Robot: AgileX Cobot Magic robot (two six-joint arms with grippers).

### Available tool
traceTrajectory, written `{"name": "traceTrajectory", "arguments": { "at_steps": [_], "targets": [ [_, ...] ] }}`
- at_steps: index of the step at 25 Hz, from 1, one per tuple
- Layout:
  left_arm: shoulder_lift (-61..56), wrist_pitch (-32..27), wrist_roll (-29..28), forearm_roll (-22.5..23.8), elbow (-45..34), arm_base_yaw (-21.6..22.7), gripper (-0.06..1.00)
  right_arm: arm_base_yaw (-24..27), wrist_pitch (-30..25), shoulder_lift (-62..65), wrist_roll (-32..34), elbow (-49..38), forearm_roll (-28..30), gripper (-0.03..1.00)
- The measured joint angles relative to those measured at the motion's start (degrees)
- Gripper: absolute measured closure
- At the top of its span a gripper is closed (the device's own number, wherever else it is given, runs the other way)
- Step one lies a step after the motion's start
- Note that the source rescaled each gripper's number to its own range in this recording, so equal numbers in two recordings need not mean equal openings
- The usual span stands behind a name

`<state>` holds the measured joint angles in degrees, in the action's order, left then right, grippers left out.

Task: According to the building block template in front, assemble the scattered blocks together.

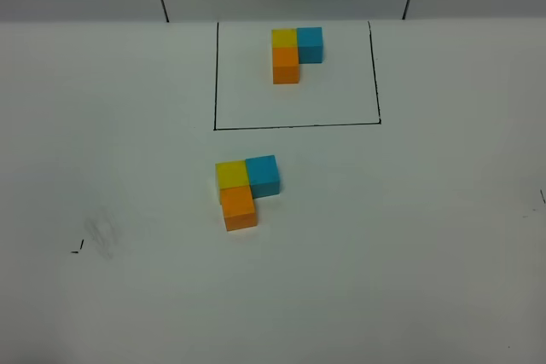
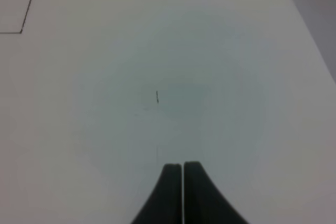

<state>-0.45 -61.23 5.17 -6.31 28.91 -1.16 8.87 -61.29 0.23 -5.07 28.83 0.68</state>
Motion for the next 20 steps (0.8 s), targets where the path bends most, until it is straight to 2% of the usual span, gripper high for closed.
{"name": "traceTrajectory", "arguments": {
  "at_steps": [20],
  "targets": [
    [0.00,0.00,0.00,0.00,0.00,0.00,0.94,0.00,0.00,0.00,0.00,0.00,0.00,0.96]
  ]
}}
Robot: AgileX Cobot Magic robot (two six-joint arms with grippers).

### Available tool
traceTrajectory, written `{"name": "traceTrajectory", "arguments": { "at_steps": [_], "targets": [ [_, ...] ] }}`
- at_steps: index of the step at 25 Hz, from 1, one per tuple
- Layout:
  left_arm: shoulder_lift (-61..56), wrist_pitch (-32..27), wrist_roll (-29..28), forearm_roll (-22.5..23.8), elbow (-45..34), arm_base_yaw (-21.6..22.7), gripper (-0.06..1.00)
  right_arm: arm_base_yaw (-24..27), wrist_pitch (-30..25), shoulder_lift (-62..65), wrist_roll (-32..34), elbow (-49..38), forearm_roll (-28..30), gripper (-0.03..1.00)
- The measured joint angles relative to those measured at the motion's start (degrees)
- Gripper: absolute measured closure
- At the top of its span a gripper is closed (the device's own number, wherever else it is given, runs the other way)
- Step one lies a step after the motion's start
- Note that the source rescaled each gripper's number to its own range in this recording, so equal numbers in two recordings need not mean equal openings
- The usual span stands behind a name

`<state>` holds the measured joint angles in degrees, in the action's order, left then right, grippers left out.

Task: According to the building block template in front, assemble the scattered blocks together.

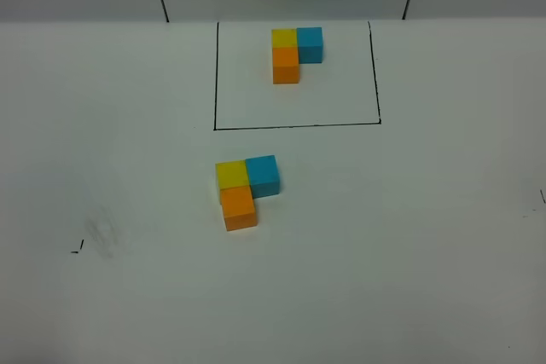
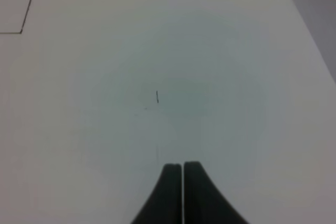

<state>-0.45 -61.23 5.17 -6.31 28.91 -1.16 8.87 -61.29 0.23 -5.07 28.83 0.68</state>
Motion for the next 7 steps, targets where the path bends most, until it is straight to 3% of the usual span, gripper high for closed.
{"name": "traceTrajectory", "arguments": {
  "at_steps": [7],
  "targets": [
    [0.00,0.00,0.00,0.00,0.00,0.00,0.94,0.00,0.00,0.00,0.00,0.00,0.00,0.96]
  ]
}}
